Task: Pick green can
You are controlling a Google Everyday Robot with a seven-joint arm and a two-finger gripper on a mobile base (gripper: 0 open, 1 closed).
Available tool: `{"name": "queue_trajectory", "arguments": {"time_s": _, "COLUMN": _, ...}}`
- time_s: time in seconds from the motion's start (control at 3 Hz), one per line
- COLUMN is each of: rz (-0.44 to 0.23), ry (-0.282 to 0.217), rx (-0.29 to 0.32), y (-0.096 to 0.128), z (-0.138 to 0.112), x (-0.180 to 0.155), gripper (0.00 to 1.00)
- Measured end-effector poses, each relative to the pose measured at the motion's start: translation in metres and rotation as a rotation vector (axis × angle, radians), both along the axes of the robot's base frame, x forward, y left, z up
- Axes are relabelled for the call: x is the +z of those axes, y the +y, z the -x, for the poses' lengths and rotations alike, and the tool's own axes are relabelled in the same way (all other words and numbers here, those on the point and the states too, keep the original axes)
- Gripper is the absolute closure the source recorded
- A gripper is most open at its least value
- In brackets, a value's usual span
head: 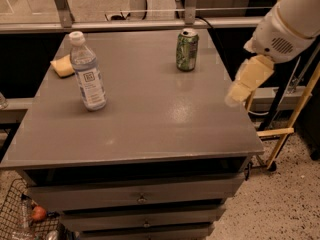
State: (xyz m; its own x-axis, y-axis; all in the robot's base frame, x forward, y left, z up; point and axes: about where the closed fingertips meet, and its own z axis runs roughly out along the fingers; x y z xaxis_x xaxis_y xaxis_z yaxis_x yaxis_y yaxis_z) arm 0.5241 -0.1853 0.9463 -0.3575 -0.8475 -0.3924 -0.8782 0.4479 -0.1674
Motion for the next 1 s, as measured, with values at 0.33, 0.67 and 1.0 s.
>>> {"name": "queue_trajectory", "arguments": {"time_s": 0.33, "rz": -0.139, "ry": 0.006, "rx": -0.151, "y": 0.018, "z": -0.041, "x": -0.022, "gripper": 0.0}}
{"name": "queue_trajectory", "arguments": {"time_s": 0.67, "rz": -0.202, "ry": -0.032, "rx": -0.246, "y": 0.022, "z": -0.058, "x": -0.014, "gripper": 0.0}}
{"name": "queue_trajectory", "arguments": {"time_s": 1.0, "rz": -0.208, "ry": -0.054, "rx": -0.231, "y": 0.026, "z": -0.064, "x": -0.011, "gripper": 0.0}}
